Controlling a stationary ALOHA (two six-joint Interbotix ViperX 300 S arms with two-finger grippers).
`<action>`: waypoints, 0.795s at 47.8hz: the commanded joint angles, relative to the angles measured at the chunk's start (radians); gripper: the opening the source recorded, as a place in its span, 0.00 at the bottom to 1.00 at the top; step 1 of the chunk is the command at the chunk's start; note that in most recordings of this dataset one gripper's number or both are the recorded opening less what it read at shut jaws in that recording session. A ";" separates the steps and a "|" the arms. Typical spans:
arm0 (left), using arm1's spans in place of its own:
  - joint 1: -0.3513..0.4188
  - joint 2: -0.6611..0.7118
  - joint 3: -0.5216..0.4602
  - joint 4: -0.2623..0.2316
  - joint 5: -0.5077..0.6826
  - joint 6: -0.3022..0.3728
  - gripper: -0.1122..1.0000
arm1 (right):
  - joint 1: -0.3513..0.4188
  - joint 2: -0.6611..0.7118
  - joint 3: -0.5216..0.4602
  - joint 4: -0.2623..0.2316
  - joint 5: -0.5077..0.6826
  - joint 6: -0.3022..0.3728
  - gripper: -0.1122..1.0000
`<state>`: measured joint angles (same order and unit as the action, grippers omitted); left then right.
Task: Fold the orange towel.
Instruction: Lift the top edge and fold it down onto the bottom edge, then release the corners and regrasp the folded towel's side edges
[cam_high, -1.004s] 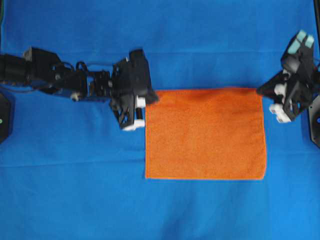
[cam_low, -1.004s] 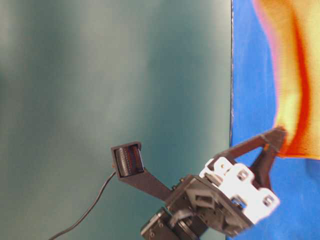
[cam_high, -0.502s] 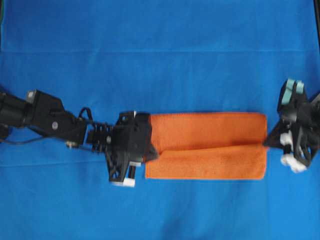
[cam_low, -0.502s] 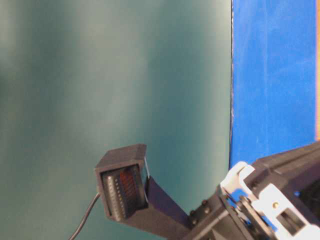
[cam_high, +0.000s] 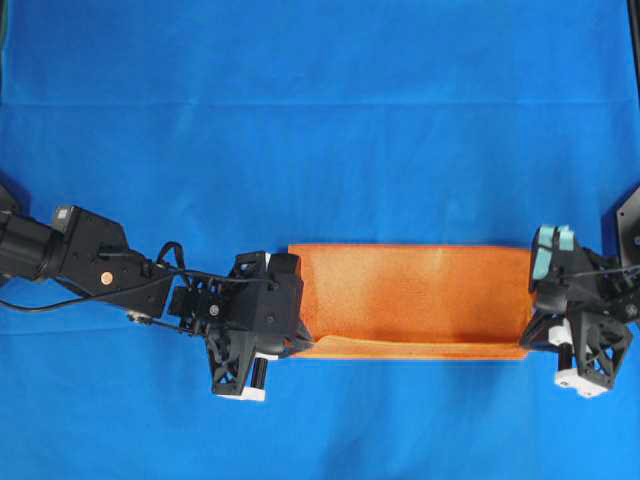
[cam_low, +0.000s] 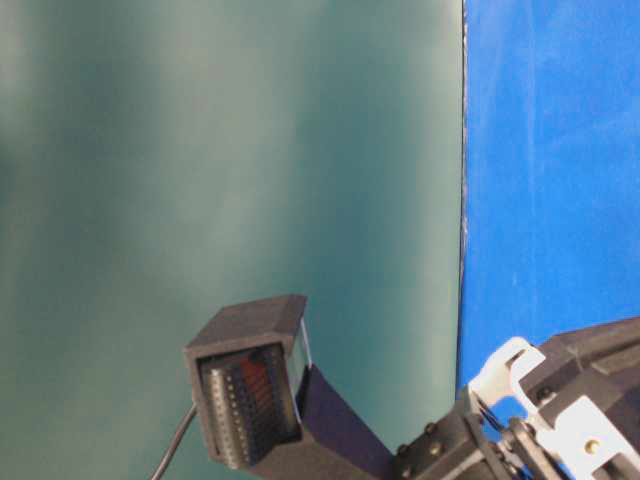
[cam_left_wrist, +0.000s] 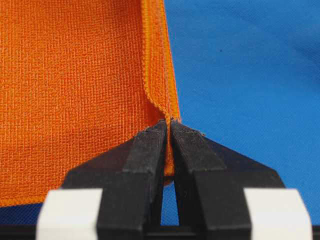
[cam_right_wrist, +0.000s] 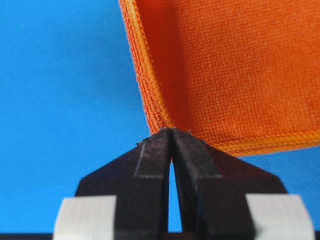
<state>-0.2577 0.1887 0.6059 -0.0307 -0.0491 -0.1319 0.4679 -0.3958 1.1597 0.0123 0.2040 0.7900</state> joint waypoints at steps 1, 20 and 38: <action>-0.002 -0.012 -0.014 0.000 -0.002 0.002 0.11 | 0.008 0.008 -0.023 0.003 -0.008 0.002 0.11; 0.023 0.005 -0.018 0.002 -0.002 0.003 0.25 | 0.006 0.011 -0.026 0.003 -0.006 0.015 0.11; 0.080 -0.103 -0.005 0.003 0.055 0.074 0.72 | -0.075 -0.054 -0.052 -0.121 0.124 0.037 0.68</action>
<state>-0.2040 0.1457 0.6075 -0.0307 -0.0138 -0.0782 0.4218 -0.4126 1.1336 -0.0629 0.2899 0.8253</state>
